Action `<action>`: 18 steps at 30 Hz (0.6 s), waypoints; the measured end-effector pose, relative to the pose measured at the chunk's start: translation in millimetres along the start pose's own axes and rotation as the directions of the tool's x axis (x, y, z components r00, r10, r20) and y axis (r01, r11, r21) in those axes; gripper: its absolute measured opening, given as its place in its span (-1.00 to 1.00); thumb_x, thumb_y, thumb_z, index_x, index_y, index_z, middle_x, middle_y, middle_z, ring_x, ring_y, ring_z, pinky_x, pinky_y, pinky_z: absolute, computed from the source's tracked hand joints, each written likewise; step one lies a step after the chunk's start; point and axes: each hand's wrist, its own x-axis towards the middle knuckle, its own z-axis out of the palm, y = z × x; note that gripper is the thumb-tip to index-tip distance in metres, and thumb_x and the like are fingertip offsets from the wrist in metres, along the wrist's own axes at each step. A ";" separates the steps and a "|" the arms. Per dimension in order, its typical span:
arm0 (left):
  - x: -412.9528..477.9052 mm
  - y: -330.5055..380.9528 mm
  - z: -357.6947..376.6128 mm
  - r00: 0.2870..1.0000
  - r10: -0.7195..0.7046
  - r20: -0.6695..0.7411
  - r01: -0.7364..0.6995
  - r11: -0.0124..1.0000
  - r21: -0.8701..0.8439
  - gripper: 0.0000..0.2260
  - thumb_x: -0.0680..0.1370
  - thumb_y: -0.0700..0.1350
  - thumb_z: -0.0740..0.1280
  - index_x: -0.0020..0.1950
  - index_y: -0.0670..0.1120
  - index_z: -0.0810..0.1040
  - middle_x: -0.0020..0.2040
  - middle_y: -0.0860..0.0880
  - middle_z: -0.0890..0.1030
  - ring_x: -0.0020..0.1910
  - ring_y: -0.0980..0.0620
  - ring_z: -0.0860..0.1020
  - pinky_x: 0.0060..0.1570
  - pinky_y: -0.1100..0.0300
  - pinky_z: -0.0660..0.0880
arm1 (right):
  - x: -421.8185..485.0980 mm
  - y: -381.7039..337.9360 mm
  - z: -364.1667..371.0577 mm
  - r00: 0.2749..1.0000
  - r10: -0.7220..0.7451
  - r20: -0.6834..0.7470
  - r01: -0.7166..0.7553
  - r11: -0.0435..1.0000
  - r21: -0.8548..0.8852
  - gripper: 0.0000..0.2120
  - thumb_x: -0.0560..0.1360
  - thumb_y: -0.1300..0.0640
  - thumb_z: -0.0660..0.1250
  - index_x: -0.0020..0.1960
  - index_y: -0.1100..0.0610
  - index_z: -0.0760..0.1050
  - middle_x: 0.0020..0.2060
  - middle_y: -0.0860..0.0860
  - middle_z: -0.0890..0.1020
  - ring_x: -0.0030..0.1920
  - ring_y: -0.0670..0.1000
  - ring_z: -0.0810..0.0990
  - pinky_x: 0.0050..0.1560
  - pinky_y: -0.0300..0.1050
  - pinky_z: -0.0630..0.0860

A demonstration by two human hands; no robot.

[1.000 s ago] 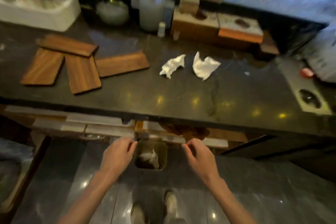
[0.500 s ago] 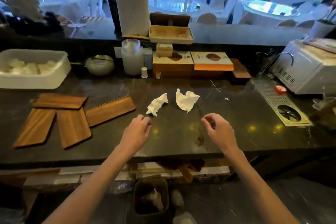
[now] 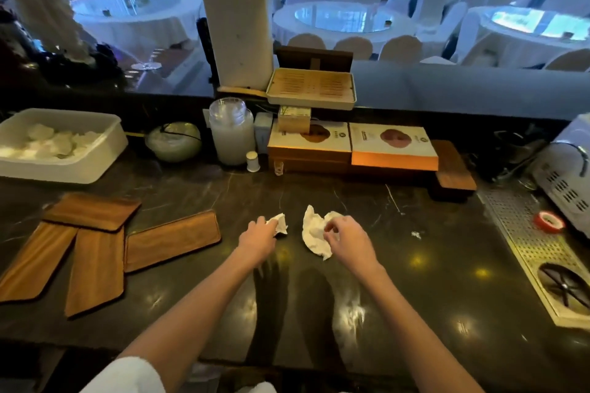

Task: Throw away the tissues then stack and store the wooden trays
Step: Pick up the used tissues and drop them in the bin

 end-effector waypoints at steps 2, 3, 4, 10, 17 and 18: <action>18.7 2.7 4.1 0.998 -0.050 0.029 0.051 0.998 -0.023 -0.53 0.61 -0.13 0.22 0.52 -0.01 0.24 0.45 -0.16 0.30 0.38 -0.19 0.34 0.30 -0.12 0.42 | 20.3 8.9 6.2 0.998 -0.001 0.059 0.005 0.998 -0.059 -0.77 0.54 0.05 0.31 0.16 0.07 0.58 0.12 0.03 0.55 0.12 0.03 0.54 0.06 -0.13 0.48; 25.0 3.2 7.2 0.996 -0.070 0.052 0.072 0.997 -0.028 -0.52 0.61 -0.13 0.22 0.53 0.00 0.21 0.46 -0.16 0.27 0.40 -0.20 0.32 0.31 -0.13 0.40 | 28.2 11.8 9.7 0.996 0.013 0.093 -0.005 0.996 -0.084 -0.72 0.54 0.05 0.31 0.23 0.07 0.54 0.18 0.06 0.52 0.18 0.07 0.52 0.13 -0.08 0.48; 30.7 2.8 11.6 0.993 -0.086 0.076 0.088 0.996 -0.030 -0.50 0.61 -0.13 0.22 0.54 0.01 0.18 0.48 -0.17 0.25 0.41 -0.20 0.31 0.32 -0.13 0.38 | 35.3 13.7 13.7 0.992 0.030 0.126 -0.018 0.995 -0.093 -0.66 0.54 0.04 0.31 0.30 0.06 0.50 0.22 0.08 0.49 0.22 0.10 0.51 0.17 -0.05 0.47; 65.4 -3.9 30.6 0.973 -0.180 0.143 0.184 0.983 -0.019 -0.52 0.63 -0.02 0.17 0.54 0.00 0.16 0.46 -0.20 0.28 0.42 -0.25 0.30 0.34 -0.14 0.34 | 75.2 21.2 42.9 0.952 0.078 0.297 -0.038 0.990 -0.137 -0.44 0.53 -0.02 0.28 0.49 -0.04 0.21 0.35 0.14 0.29 0.22 0.21 0.54 0.16 0.08 0.53; 81.0 -2.9 53.3 0.940 -0.256 0.227 0.255 0.966 0.036 -0.63 0.63 -0.04 0.21 0.41 -0.10 0.36 0.40 -0.17 0.36 0.38 -0.20 0.35 0.32 -0.06 0.37 | 91.3 46.4 77.6 0.872 0.147 0.467 -0.016 0.962 -0.273 -0.47 0.55 -0.10 0.22 0.48 -0.05 0.19 0.44 0.20 0.23 0.33 0.28 0.39 0.23 0.11 0.44; 80.4 -3.6 57.0 0.940 -0.263 0.216 0.265 0.964 0.022 -0.64 0.62 -0.04 0.24 0.40 -0.09 0.36 0.40 -0.15 0.35 0.37 -0.19 0.34 0.31 -0.06 0.38 | 90.2 49.7 80.9 0.857 0.151 0.493 -0.006 0.959 -0.283 -0.48 0.55 -0.11 0.23 0.46 -0.05 0.21 0.43 0.21 0.23 0.33 0.28 0.37 0.23 0.11 0.44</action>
